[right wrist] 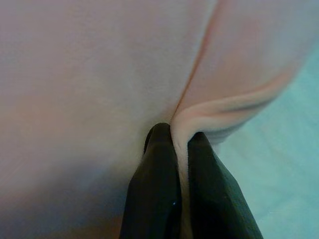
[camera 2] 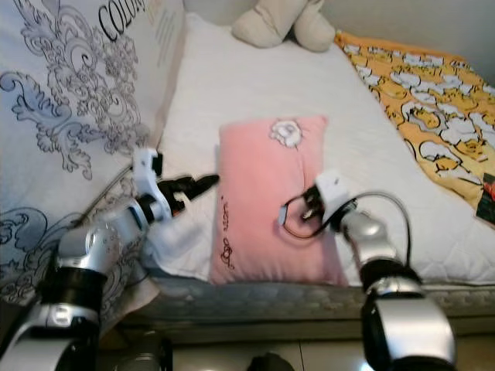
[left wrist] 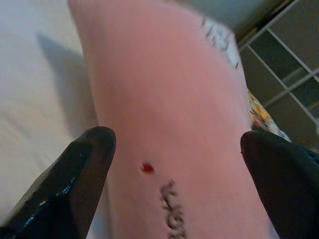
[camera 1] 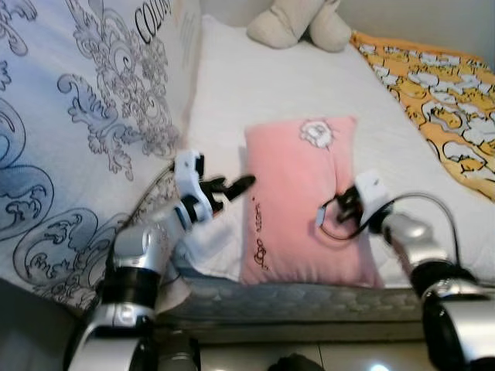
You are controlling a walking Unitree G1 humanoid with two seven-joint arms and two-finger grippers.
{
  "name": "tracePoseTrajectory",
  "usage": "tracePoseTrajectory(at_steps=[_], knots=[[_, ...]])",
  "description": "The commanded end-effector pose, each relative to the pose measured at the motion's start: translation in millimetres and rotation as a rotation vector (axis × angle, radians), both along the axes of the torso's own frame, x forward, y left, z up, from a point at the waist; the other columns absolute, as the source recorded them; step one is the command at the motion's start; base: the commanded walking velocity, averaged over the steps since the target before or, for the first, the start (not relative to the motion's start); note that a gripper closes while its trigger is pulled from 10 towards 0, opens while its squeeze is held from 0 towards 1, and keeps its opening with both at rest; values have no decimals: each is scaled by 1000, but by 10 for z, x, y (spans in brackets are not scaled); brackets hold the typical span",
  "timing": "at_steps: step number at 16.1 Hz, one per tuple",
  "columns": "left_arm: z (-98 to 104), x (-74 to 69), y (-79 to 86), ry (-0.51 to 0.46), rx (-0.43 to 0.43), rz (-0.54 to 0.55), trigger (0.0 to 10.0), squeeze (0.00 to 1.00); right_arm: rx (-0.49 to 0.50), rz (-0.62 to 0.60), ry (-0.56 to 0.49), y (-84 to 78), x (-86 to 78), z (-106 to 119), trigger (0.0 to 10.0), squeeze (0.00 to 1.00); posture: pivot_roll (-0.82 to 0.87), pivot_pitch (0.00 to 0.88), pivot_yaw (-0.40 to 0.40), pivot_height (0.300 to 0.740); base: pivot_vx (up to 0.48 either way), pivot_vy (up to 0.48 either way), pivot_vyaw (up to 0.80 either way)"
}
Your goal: Clean up the room
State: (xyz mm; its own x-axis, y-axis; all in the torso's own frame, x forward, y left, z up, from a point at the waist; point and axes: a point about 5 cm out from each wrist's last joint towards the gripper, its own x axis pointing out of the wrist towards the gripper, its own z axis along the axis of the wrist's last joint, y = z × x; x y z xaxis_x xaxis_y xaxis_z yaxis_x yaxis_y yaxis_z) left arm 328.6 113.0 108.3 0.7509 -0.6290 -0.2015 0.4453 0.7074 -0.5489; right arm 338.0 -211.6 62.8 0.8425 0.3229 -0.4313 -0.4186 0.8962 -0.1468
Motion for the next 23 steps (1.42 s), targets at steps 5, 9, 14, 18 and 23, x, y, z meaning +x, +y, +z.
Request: tracePoseTrajectory(at_steps=[5, 9, 14, 18, 23], knots=[[-177, -185, -210, 76, 106, -109, 10000, 1000, 18, -19, 26, 59, -126, -181, 0, 0, 101, 10, -99, 697, 0, 0, 0], [-232, -269, -394, 44, 221, -119, 10000, 1000, 30, -45, -2, 80, -137, -189, 0, 0, 100, 9, -97, 697, 0, 0, 0], [-472, -232, -595, 104, 248, 39, 10000, 1000, 80, -49, -50, 233, -85, -137, 0, 0, 92, 7, -96, 697, 0, 0, 0], [-502, -184, -649, 132, 218, 60, 10000, 0, 102, -68, -57, 260, -96, -151, 0, 0, 90, 4, -92, 697, 0, 0, 0], [-510, -121, -597, 149, 118, 122, 0, 0, 99, -62, -47, 282, -122, -185, 0, 0, 91, 0, -91, 697, 0, 0, 0]])
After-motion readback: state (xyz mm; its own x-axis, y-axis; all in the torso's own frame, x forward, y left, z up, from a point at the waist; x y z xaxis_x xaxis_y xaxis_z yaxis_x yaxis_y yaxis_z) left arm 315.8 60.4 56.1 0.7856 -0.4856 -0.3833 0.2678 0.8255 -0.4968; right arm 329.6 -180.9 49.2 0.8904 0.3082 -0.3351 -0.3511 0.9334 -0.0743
